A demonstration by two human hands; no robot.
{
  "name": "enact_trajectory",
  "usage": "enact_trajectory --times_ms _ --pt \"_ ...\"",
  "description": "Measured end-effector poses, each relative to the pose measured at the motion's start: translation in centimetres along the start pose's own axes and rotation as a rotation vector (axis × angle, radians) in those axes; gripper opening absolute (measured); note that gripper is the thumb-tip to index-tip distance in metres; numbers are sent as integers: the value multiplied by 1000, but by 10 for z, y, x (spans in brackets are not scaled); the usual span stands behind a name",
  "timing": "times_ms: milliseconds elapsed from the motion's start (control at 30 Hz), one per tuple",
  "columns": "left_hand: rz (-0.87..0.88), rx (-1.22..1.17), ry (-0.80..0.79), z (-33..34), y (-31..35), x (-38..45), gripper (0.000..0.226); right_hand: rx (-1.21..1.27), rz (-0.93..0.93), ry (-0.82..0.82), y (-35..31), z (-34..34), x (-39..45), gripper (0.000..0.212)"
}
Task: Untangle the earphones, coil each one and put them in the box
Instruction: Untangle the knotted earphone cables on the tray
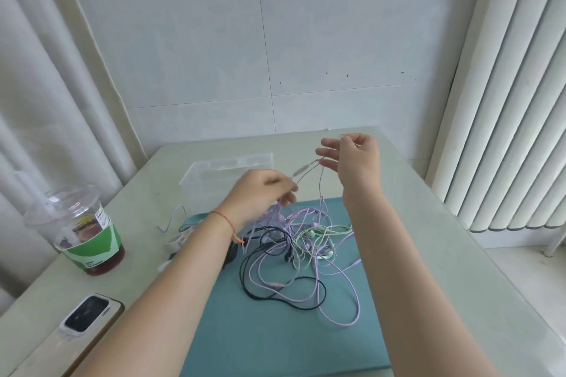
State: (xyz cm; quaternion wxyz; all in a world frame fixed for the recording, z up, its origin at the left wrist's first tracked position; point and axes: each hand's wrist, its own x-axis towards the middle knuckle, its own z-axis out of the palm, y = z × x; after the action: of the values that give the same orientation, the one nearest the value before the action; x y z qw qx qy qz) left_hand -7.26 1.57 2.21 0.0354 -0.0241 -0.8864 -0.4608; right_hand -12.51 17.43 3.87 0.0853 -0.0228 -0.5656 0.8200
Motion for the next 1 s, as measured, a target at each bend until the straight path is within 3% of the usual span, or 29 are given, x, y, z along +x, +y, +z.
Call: enact_trajectory --times_ms 100,167,300,400,533,667,733,867,1000 --pt "66 -160 87 -19 14 -4 19 -159 47 -128 -1 2 -3 40" --pt "93 -178 70 -24 27 -4 20 -268 -66 -240 -7 5 -13 50" --pt "128 -18 134 -29 43 -1 22 -528 -292 -507 -19 13 -28 29" --pt "197 -115 196 -36 46 -2 20 -718 -301 -458 -22 15 -27 18" --pt "132 -145 138 -32 26 -4 9 -518 -231 -313 -33 19 -24 37" --pt "-5 40 44 -6 -17 -3 10 -383 -169 -143 -56 24 -26 45" --pt "6 106 33 6 -30 -2 5 -355 -111 -103 -66 25 -27 46" --pt "53 66 22 16 -30 -3 10 -360 -46 -118 -77 26 -30 44" --pt "77 -148 73 4 -11 -6 22 -672 -97 -206 -73 22 -29 24"
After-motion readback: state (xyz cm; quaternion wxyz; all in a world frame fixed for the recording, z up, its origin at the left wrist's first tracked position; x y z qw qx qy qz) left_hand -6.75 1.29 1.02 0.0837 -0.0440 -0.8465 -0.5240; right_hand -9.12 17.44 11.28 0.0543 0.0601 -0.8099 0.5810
